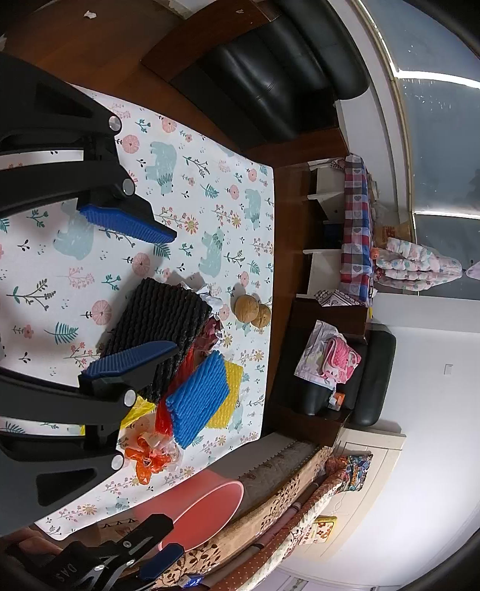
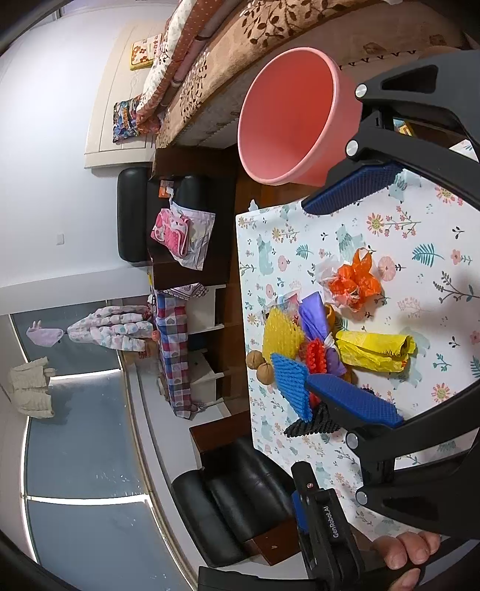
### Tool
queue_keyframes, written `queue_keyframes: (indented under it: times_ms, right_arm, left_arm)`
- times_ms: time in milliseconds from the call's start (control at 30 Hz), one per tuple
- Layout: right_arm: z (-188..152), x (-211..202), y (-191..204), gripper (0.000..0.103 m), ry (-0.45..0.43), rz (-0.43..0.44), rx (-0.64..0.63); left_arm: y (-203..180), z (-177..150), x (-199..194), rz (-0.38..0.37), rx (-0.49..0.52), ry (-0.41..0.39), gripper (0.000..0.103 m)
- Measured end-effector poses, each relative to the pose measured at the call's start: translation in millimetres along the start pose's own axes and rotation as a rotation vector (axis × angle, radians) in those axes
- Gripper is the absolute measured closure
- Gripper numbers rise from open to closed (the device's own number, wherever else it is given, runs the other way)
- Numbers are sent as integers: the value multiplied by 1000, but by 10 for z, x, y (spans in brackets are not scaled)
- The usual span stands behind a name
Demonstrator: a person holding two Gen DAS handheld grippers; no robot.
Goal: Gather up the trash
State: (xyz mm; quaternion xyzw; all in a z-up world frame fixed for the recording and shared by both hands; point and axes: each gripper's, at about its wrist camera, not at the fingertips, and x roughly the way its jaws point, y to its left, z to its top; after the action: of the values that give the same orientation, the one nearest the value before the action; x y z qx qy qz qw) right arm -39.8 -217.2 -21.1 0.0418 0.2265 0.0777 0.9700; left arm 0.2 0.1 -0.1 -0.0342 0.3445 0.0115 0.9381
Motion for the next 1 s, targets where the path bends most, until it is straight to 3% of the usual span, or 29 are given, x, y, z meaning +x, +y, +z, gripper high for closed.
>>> queue_keyframes:
  times_ms: [1000]
  right_arm:
    - [-21, 17, -30, 17, -3, -3, 0]
  left_arm:
    - [2, 0, 0, -2, -2, 1, 48]
